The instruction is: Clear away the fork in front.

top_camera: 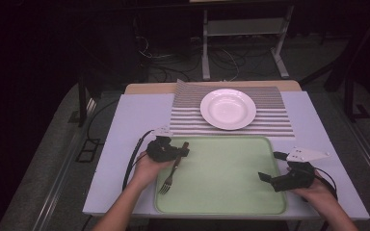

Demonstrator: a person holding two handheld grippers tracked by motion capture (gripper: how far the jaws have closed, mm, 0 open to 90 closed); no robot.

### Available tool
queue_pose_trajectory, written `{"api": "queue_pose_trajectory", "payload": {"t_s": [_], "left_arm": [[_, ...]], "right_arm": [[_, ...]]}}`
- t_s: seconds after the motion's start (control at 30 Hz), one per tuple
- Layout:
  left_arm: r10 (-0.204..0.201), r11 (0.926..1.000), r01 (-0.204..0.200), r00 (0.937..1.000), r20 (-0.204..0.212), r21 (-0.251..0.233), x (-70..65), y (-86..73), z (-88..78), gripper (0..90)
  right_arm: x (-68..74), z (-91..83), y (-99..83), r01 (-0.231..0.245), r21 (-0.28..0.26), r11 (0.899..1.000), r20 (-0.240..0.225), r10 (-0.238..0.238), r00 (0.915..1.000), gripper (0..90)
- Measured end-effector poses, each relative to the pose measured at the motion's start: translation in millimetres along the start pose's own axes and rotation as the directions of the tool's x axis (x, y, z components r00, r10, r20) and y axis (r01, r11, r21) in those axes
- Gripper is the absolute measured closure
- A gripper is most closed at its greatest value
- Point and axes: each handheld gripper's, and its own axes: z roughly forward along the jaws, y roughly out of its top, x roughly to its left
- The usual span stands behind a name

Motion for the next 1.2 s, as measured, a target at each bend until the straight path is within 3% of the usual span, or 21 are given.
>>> {"api": "queue_pose_trajectory", "payload": {"t_s": [0.13, 0.2, 0.4, 0.6, 0.87, 1.2], "left_arm": [[0.034, 0.9985, -0.034, 0.9994, -0.010, 0.043, -6.2, 0.5, 11.0, 89.3], [0.054, 0.9957, -0.051, 0.9978, -0.037, 0.077, -7.9, -2.7, 16.9, 89.2], [0.059, 0.9922, -0.050, 0.9955, -0.075, 0.114, -2.5, -8.4, 18.0, 89.1], [0.058, 0.9921, -0.049, 0.9953, -0.077, 0.116, -0.7, -9.3, 16.7, 89.0], [0.061, 0.9909, -0.046, 0.9912, -0.117, 0.127, 5.7, -11.3, 8.1, 89.0], [0.021, 0.9925, -0.003, 0.9891, -0.146, 0.122, 15.4, -16.0, -3.6, 89.0]], "right_arm": [[-1.2, -2.9, -0.8, -0.002, -0.004, 1.000, 0.004, 0.002, 1.0000, 2.6], [-1.4, -3.9, 0.7, 0.000, -0.010, 1.000, 0.008, 0.000, 1.0000, 2.6], [3.1, -1.7, 1.3, 0.021, 0.005, 1.000, 0.011, -0.021, 0.9997, 2.6], [3.0, -2.1, 2.0, 0.017, 0.001, 1.000, 0.013, -0.017, 0.9998, 2.6], [2.5, -2.1, 1.4, 0.014, 0.002, 1.000, 0.013, -0.014, 0.9998, 2.6], [2.7, -2.0, 1.1, 0.017, 0.004, 1.000, 0.014, -0.017, 0.9998, 2.6]]}}
